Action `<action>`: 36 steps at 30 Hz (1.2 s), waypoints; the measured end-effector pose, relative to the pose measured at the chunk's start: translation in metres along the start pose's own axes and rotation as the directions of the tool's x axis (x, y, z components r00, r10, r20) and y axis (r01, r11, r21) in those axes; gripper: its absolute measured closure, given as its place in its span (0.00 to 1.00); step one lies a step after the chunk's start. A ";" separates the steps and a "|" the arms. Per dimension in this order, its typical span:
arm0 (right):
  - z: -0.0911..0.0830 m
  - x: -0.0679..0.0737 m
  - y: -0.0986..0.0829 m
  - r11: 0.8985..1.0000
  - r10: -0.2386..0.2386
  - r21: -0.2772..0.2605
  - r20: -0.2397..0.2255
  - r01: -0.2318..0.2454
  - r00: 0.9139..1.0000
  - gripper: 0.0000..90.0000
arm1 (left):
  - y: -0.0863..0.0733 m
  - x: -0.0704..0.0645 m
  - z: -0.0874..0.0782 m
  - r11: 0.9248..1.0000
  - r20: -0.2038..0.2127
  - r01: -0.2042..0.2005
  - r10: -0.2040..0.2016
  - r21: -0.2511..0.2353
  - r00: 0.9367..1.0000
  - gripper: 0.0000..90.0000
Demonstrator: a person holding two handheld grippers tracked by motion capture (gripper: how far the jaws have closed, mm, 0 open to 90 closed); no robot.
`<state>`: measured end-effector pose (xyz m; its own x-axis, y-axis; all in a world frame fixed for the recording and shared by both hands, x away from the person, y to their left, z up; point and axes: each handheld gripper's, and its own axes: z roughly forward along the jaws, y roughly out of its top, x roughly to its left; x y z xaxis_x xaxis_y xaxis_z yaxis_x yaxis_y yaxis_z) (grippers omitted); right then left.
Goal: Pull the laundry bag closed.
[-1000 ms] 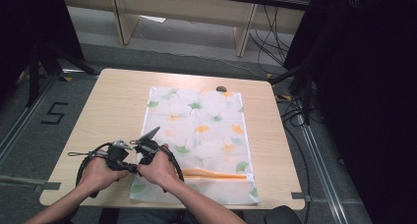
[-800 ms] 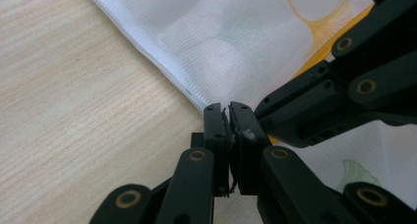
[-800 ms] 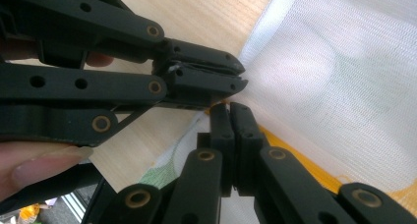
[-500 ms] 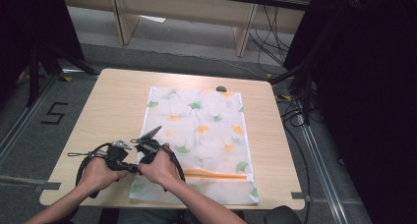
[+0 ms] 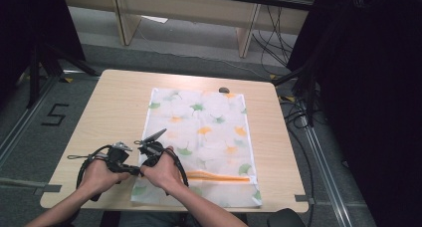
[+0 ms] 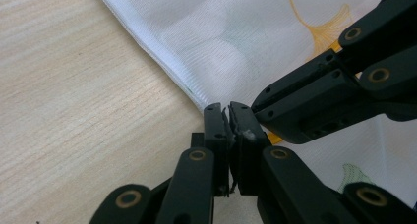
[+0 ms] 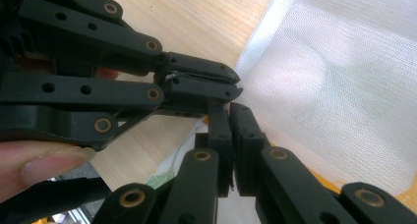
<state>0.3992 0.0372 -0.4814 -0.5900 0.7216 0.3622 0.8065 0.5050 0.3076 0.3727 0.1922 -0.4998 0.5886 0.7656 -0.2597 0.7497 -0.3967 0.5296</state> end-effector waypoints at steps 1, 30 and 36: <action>0.001 0.000 -0.001 1.000 0.004 -0.015 0.001 -0.004 1.000 0.99 | 0.000 0.000 0.000 1.000 0.001 0.004 -0.004 -0.002 1.000 0.96; -0.004 -0.004 -0.004 0.999 0.042 0.007 0.020 -0.042 0.999 1.00 | 0.000 -0.002 0.001 1.000 -0.008 -0.025 0.025 -0.008 1.000 0.97; -0.004 -0.002 -0.005 0.999 0.041 0.015 0.016 -0.041 0.999 1.00 | 0.000 -0.003 0.001 0.999 -0.015 -0.036 0.036 -0.002 0.999 0.96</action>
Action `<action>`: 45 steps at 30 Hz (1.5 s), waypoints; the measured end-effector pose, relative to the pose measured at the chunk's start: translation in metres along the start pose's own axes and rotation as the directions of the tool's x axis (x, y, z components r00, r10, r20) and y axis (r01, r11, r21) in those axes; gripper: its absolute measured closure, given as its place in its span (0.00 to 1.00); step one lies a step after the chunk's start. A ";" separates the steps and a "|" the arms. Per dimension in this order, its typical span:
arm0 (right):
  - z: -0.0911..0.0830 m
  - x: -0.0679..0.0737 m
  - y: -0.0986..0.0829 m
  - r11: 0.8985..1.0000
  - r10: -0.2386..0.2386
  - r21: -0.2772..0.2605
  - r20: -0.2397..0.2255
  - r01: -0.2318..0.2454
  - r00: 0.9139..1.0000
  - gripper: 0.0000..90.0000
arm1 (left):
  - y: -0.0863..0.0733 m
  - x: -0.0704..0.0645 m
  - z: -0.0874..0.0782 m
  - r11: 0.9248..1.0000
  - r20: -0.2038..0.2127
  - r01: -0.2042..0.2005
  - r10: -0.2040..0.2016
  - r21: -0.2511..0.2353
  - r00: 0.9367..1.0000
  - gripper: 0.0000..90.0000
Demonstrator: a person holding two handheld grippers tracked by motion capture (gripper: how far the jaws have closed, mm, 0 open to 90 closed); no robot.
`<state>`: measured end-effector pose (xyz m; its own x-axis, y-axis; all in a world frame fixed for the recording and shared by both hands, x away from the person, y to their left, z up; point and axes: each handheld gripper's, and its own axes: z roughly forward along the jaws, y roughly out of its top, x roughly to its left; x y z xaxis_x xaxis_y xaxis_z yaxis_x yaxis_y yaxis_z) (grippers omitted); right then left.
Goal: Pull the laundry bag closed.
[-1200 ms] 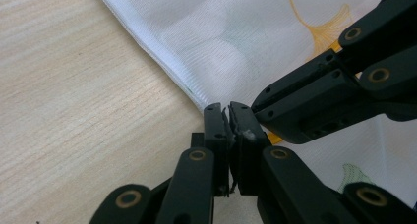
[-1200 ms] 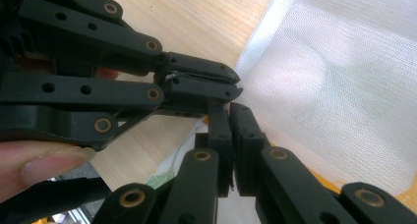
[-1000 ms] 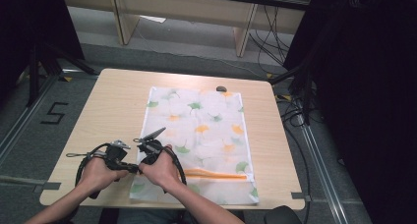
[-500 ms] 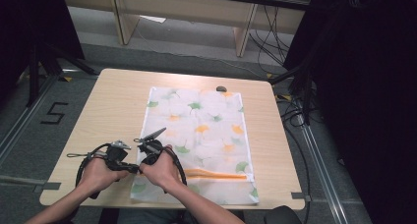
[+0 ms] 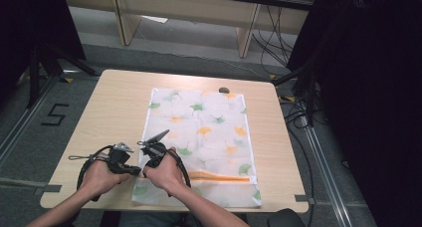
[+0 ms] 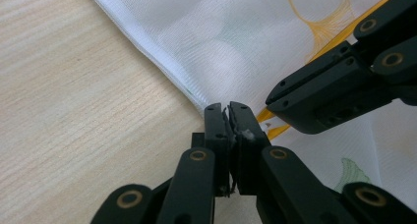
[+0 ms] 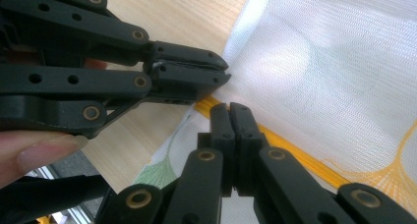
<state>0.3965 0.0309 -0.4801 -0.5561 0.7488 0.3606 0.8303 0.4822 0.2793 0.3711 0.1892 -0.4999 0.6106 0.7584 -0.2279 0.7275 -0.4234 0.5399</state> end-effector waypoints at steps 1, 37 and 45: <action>0.000 0.001 0.000 1.000 0.003 0.001 0.000 -0.003 1.000 1.00 | 0.000 0.000 0.000 1.000 -0.002 0.000 0.000 -0.003 1.000 0.97; -0.016 -0.009 -0.006 0.999 -0.036 0.033 0.098 0.033 0.995 1.00 | 0.000 0.001 -0.001 1.000 -0.003 -0.021 0.021 0.015 1.000 0.97; -0.021 -0.009 -0.007 0.998 0.006 0.056 0.099 -0.012 0.995 1.00 | 0.000 -0.001 0.000 1.000 -0.004 -0.003 0.003 0.000 1.000 0.97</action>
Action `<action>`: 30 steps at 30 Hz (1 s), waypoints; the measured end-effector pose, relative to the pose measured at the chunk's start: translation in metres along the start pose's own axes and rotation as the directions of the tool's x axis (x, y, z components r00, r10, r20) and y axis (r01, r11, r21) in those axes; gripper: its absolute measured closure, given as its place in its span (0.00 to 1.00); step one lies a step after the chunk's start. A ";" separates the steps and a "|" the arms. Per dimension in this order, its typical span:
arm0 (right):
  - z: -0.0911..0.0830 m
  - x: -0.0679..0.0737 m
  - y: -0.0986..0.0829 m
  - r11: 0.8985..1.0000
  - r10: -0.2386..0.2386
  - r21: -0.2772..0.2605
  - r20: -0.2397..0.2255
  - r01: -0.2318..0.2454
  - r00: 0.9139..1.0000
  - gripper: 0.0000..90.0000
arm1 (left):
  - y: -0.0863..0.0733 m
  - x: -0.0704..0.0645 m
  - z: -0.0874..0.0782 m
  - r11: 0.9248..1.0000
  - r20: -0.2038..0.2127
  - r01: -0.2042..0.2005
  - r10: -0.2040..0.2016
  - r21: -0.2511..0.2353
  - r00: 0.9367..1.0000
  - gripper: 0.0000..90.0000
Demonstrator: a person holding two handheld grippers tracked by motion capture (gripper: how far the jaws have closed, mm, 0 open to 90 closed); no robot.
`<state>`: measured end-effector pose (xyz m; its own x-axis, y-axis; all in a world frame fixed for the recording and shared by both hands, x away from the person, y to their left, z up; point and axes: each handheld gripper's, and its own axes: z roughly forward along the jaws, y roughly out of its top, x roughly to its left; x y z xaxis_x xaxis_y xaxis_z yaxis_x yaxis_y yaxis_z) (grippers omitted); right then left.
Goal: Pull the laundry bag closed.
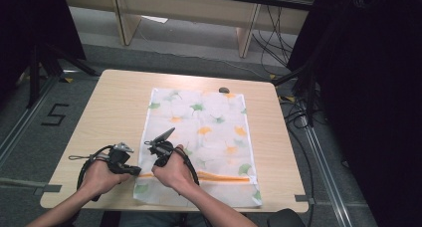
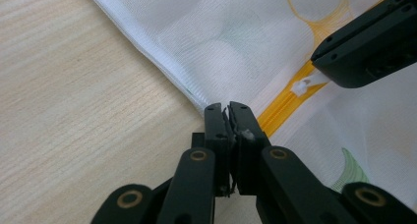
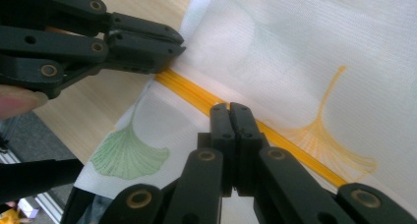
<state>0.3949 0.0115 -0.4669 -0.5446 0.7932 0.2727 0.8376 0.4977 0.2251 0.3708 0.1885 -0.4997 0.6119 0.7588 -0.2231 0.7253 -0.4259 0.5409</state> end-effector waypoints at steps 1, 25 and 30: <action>0.000 -0.004 0.000 0.998 -0.053 -0.016 -0.008 0.053 0.999 1.00 | 0.000 0.000 0.000 1.000 0.000 0.001 -0.001 0.000 1.000 0.97; -0.010 -0.014 -0.006 1.000 0.013 -0.001 0.013 -0.013 1.000 1.00 | 0.000 0.000 0.000 1.000 -0.005 -0.002 0.002 0.003 1.000 0.97; -0.010 -0.019 -0.007 1.000 -0.020 -0.013 0.023 0.020 1.000 1.00 | 0.000 0.001 -0.001 1.000 -0.003 -0.012 0.012 0.010 1.000 0.97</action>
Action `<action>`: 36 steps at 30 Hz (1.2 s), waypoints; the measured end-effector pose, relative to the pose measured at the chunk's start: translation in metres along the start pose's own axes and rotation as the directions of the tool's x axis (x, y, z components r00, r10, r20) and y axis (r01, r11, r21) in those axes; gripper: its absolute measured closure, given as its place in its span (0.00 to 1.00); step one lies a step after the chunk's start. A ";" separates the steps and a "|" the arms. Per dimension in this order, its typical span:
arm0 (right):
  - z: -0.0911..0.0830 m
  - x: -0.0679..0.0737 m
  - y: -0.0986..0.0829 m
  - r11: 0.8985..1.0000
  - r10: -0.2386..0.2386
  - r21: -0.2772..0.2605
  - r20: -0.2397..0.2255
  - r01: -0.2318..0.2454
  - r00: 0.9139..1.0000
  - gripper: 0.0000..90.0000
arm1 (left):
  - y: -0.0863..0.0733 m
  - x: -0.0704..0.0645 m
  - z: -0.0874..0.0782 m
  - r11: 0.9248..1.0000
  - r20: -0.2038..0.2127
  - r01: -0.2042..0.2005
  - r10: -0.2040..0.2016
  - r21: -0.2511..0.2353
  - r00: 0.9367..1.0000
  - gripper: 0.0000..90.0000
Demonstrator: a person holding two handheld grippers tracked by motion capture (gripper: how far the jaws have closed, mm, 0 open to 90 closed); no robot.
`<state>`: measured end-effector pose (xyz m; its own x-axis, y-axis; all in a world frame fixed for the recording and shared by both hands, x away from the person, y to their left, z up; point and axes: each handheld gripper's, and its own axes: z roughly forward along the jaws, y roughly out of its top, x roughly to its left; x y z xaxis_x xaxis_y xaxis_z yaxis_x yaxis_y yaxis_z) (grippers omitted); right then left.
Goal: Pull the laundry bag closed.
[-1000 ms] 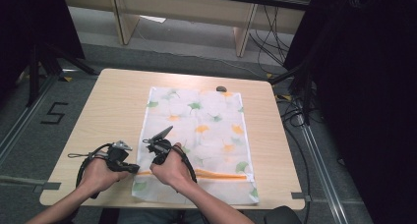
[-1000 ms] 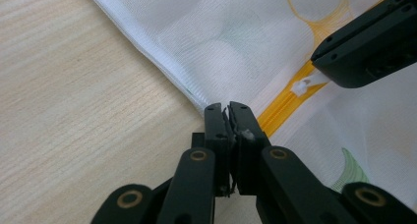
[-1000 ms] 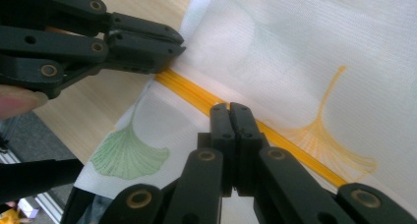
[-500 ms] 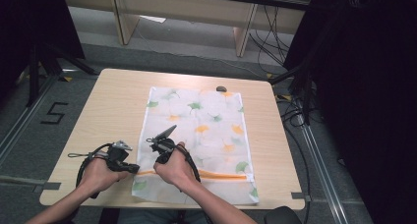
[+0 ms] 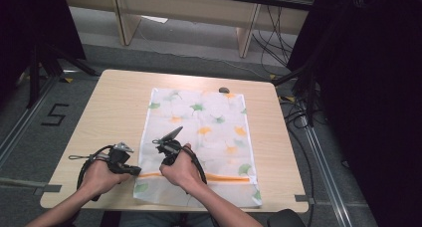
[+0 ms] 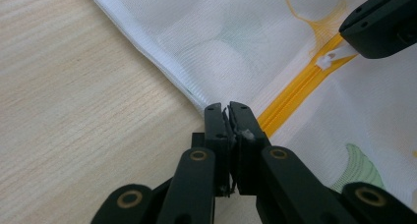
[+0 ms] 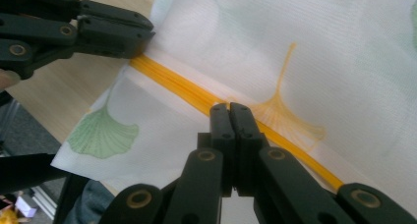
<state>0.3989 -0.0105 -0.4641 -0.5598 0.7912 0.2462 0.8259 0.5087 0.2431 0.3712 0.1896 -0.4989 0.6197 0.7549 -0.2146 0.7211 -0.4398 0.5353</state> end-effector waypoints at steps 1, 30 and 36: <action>-0.002 0.002 0.000 0.998 0.048 0.035 -0.005 -0.047 0.999 1.00 | 0.000 -0.001 0.001 1.000 -0.002 0.009 -0.009 -0.008 1.000 0.97; -0.012 -0.010 -0.008 0.997 0.067 0.045 0.037 -0.068 0.997 1.00 | 0.000 0.000 0.001 1.000 0.002 0.009 -0.009 -0.008 1.000 0.97; -0.013 -0.018 -0.009 1.000 0.007 0.026 0.035 -0.008 0.999 1.00 | 0.000 0.000 0.000 1.000 0.003 0.008 -0.008 -0.007 1.000 0.97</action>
<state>0.4009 -0.0332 -0.4587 -0.5511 0.8062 0.2154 0.8319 0.5108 0.2167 0.3712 0.1893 -0.4994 0.6148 0.7571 -0.2209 0.7238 -0.4304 0.5393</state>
